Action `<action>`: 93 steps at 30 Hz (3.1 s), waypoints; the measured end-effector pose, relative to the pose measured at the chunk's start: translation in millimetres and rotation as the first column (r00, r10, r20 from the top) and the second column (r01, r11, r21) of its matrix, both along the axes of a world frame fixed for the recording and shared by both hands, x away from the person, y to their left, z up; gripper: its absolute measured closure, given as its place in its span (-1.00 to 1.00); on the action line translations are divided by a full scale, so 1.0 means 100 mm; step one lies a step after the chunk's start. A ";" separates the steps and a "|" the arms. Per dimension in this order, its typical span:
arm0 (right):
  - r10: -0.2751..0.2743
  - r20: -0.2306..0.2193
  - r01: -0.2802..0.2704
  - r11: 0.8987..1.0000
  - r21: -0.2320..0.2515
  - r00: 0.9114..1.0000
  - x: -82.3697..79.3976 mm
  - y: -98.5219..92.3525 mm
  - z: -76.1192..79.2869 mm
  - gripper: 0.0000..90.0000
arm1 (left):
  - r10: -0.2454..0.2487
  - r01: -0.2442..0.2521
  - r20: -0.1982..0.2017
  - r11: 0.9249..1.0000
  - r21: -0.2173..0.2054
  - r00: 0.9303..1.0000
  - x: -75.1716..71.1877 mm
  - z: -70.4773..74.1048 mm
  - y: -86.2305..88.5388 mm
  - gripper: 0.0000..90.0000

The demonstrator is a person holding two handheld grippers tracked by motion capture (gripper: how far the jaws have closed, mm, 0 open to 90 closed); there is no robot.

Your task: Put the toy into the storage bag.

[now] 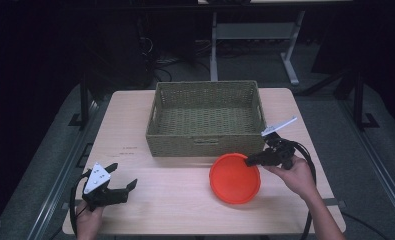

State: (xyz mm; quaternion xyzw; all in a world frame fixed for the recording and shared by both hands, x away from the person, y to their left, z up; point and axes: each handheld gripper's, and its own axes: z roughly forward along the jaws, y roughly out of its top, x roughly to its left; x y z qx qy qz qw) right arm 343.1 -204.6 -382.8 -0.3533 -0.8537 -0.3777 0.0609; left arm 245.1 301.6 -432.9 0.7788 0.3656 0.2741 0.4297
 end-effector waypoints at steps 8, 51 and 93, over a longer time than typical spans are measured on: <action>-0.014 0.025 0.014 1.000 0.006 1.000 0.01 -0.01 0.15 0.83 | 0.002 -0.002 0.002 1.000 -0.006 1.000 0.00 0.00 -0.01 -0.71; -0.039 0.116 0.041 0.999 -0.012 0.992 0.41 0.27 1.13 0.83 | -0.004 0.003 0.021 1.000 0.017 1.000 0.00 0.03 -0.02 -0.71; -0.171 0.110 0.173 0.985 -0.003 0.979 1.21 0.45 1.47 0.83 | -0.007 0.006 0.042 1.000 0.022 0.999 0.00 0.03 -0.05 -0.71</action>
